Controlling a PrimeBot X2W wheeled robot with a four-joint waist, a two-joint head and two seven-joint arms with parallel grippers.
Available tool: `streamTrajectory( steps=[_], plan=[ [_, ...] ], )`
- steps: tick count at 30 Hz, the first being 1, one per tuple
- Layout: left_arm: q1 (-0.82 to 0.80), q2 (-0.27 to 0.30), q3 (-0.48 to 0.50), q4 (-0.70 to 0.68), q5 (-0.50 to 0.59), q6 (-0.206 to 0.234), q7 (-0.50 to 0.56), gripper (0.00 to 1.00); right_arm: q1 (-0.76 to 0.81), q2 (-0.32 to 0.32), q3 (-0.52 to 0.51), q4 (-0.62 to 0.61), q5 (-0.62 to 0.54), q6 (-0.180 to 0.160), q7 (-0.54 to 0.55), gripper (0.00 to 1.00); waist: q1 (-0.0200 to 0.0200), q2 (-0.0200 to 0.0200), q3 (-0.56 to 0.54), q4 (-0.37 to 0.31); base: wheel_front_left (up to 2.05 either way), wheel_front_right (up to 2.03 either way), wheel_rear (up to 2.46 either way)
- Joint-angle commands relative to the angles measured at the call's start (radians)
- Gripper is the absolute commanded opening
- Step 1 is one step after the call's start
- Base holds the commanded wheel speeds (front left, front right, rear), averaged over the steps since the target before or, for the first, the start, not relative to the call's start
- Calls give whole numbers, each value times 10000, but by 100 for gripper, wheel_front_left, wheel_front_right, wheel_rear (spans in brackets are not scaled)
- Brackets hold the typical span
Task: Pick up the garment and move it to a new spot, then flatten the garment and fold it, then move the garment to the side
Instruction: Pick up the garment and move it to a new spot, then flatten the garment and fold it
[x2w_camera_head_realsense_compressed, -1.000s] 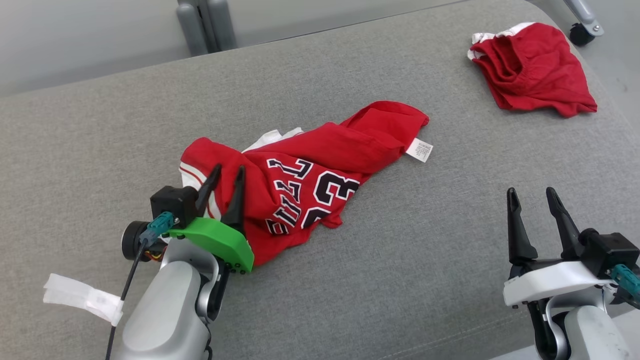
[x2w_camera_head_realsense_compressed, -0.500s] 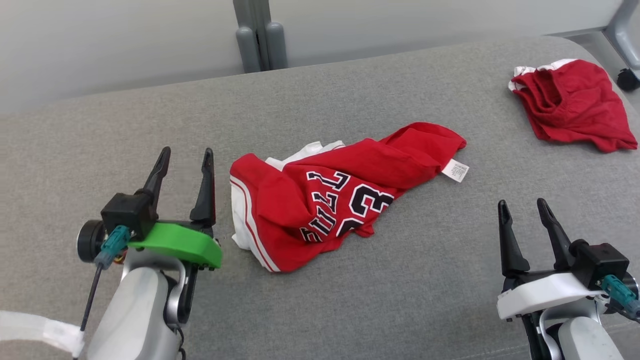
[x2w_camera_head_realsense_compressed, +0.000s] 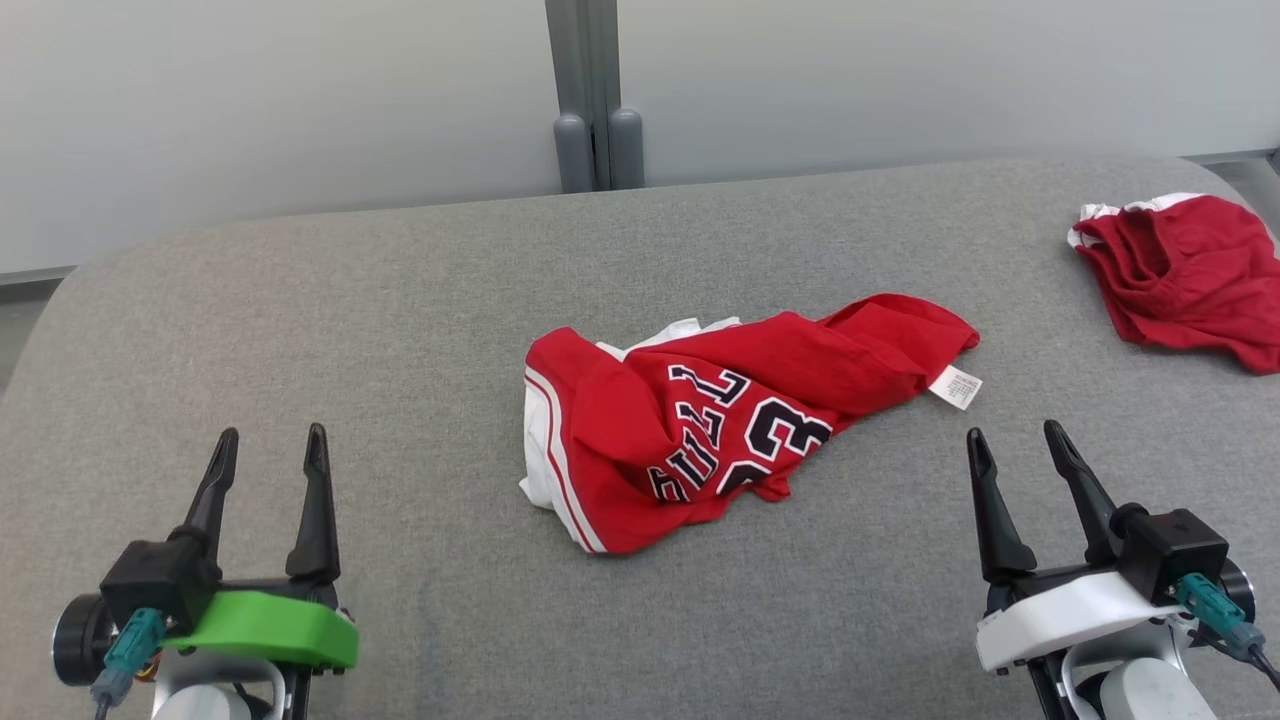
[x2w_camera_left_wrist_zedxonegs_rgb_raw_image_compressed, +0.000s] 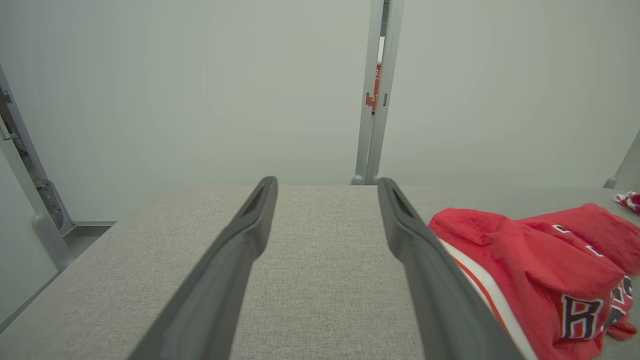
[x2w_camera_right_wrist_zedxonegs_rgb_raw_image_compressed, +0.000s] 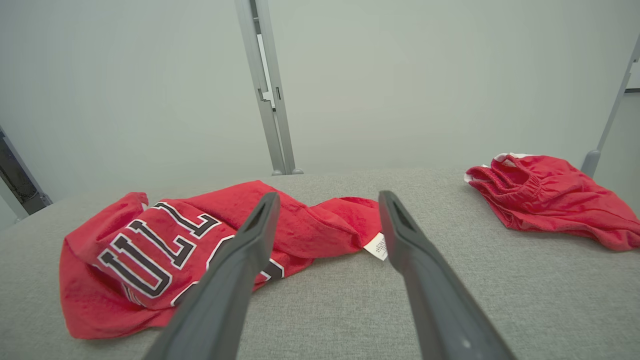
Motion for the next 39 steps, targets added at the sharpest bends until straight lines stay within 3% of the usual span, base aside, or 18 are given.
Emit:
streamTrajectory(
  steps=[1,17,39],
  plan=[
    [284,45,119,-142,71,-97,-25,100,140,-47,10,-46,-38,-16,-29,100,0,0,-74,43,0,0,0],
    [1558,-613,941,-705,810,-632,-26,100,583,38,483,-191,48,-16,-29,100,0,0,-270,209,0,0,0],
    [1567,-1004,1376,-447,1122,-852,-27,100,626,-1,530,-73,95,-16,-29,100,0,0,-330,232,0,0,0]
  ],
)
